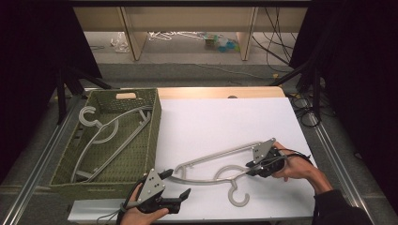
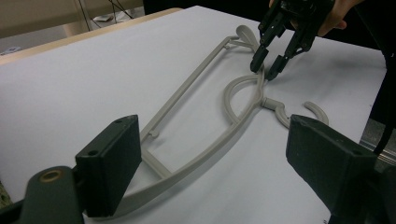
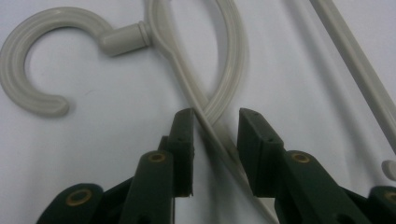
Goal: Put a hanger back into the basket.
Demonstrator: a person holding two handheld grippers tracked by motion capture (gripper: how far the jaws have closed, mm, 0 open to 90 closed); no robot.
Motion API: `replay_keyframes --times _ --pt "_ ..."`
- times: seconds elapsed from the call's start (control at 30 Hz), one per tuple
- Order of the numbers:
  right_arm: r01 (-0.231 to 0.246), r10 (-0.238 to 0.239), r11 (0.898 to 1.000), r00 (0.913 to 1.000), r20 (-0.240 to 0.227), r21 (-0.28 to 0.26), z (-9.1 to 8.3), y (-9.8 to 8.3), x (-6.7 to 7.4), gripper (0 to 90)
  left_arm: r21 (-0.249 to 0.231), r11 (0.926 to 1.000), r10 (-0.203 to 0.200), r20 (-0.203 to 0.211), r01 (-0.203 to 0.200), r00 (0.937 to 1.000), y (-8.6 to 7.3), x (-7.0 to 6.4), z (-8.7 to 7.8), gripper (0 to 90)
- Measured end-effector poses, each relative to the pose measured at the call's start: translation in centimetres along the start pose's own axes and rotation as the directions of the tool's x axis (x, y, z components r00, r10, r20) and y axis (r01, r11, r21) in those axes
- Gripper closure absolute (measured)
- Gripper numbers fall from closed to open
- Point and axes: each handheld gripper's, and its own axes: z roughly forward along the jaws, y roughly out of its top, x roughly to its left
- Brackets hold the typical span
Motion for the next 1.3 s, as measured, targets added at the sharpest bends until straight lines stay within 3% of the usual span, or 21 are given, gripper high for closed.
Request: replay_keyframes --times 0.23,0.67,0.77,0.93,1.03,1.07,1.3 --pt "0.000 0.000 1.000 0.9994 -0.035 -0.024 0.4 1.0 0.7 74.2 0.004 1.0000 0.007 0.002 -0.007 1.0000 0.0 0.0 0.0 18.2" --pt "0.020 -0.020 1.000 0.9991 -0.037 -0.001 0.8 1.1 0.7 70.7 0.007 1.0000 -0.002 0.000 0.002 1.0000 0.0 -0.1 0.2 18.3" --pt "0.033 -0.033 0.999 0.9985 -0.043 -0.005 0.8 1.0 0.7 71.8 0.013 0.9999 0.009 0.005 -0.009 0.9999 0.0 -0.1 0.5 18.4" --pt "0.114 -0.114 0.993 0.9916 -0.060 -0.002 0.7 1.3 0.8 79.1 0.032 0.9978 0.057 0.010 -0.058 0.9983 0.2 -0.3 1.3 18.7" --pt "0.115 -0.115 0.993 0.9891 -0.092 -0.012 0.5 1.3 0.8 80.9 0.052 0.9943 0.092 0.016 -0.093 0.9956 0.3 -0.3 2.1 19.0" --pt "0.115 -0.114 0.993 0.9899 -0.084 0.002 0.3 1.2 0.8 80.9 0.058 0.9947 0.084 0.023 -0.085 0.9962 0.2 -0.3 2.4 19.1" --pt "0.112 -0.111 0.994 0.9886 -0.101 -0.002 -0.1 1.5 0.9 81.0 0.092 0.9869 0.131 0.022 -0.133 0.9911 0.5 -0.3 4.4 21.6"
